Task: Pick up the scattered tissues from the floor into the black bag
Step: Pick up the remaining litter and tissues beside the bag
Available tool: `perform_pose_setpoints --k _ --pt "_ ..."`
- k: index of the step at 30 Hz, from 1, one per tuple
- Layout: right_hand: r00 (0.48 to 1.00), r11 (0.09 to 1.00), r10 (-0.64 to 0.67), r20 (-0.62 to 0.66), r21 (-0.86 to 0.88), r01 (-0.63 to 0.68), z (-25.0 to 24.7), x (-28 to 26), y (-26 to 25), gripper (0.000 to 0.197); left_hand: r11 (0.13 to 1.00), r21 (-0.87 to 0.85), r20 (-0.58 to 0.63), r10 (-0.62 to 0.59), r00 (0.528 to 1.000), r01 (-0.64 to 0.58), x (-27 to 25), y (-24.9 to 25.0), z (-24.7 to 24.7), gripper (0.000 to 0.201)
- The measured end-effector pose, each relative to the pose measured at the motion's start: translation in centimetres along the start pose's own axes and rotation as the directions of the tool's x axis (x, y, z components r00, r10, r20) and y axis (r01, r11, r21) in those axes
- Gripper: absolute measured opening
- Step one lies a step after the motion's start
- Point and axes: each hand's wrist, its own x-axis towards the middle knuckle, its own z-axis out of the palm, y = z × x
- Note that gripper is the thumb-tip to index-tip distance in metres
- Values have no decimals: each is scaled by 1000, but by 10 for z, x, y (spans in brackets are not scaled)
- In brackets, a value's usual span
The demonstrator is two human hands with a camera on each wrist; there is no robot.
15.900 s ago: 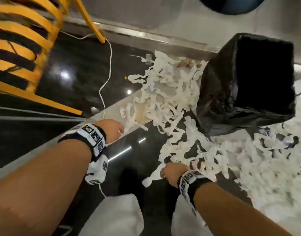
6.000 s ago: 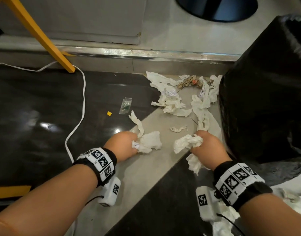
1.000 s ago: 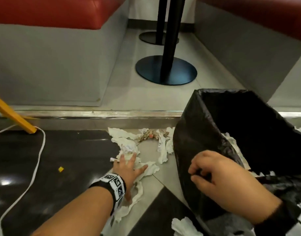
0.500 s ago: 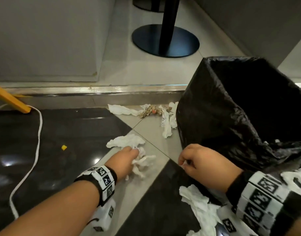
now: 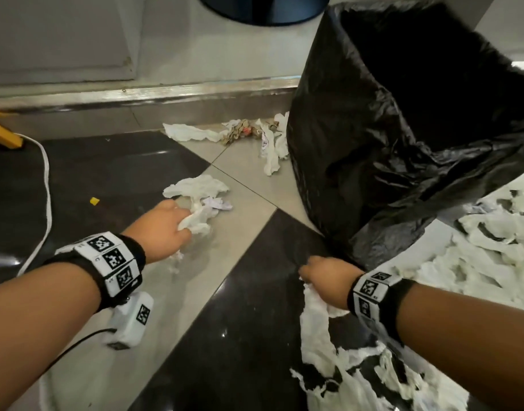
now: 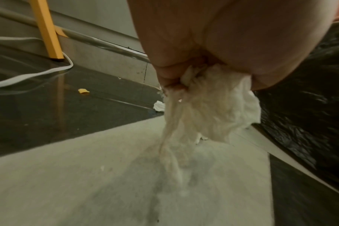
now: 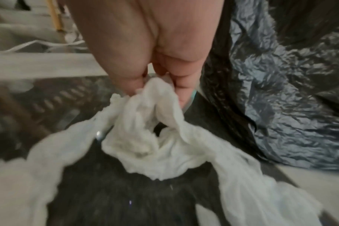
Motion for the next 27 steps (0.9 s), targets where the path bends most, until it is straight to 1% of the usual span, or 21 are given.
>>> perform_pose_setpoints --k 2,3,5,7,9,10,11,13,14,15,16,18,20,21,22,23,25,26,27 --pt "997 992 2 -79 128 8 -11 4 4 28 1000 25 15 -13 1000 12 -2 2 0 1" --pt "991 980 9 -135 198 18 -18 5 5 29 999 40 21 -11 1000 10 -3 4 1 5" --pt "973 945 39 -226 324 38 -30 3 4 29 997 73 25 -13 1000 11 -5 8 1 2" --pt "952 914 56 -302 399 73 -39 -2 2 26 994 105 30 -10 1000 7 -7 12 1 2" --pt "940 883 59 -337 458 109 -44 -10 -3 16 991 131 55 -2 999 -5 -8 16 1 6" --pt "943 882 40 -329 455 122 -44 -15 -5 16 990 143 71 2 998 -12 -9 18 1 7" --pt "951 903 1 -308 408 131 -42 -21 -8 17 988 154 84 11 996 -24 -9 21 1 8" --pt "969 968 -138 -205 177 176 -32 -31 -14 15 980 195 123 13 992 -37 -9 24 1 14" --pt "967 971 -221 -131 59 230 -23 -36 -17 17 976 212 141 7 990 -37 -8 26 1 19" --pt "954 954 -298 -42 -42 296 -12 -42 -22 21 974 225 148 6 989 -40 -8 27 1 21" --pt "929 922 -368 33 -112 370 -2 -48 -25 24 971 234 150 6 989 -42 -8 28 1 22" --pt "868 856 -478 131 -148 494 18 -58 -27 33 971 235 141 2 990 -36 -7 30 -1 20" --pt "804 795 -556 211 -146 588 34 -66 -28 48 978 208 129 -11 992 -17 -7 30 -3 27" --pt "782 767 -563 268 -183 615 43 -67 -28 57 980 198 124 -14 992 -11 -8 29 -5 30" --pt "771 750 -564 294 -207 628 52 -68 -27 64 980 197 113 -13 993 -10 -8 29 -7 30" --pt "772 746 -557 308 -222 627 57 -70 -27 64 980 199 94 -10 996 -9 -9 28 -9 29" --pt "714 654 -622 320 -288 699 72 -69 -24 48 980 198 57 -25 998 13 -10 27 -13 26" --pt "699 645 -636 327 -272 714 76 -69 -24 40 980 199 40 -35 999 26 -9 27 -14 26" --pt "709 661 -616 344 -264 703 79 -68 -24 36 979 203 20 -39 999 35 -8 26 -15 26"
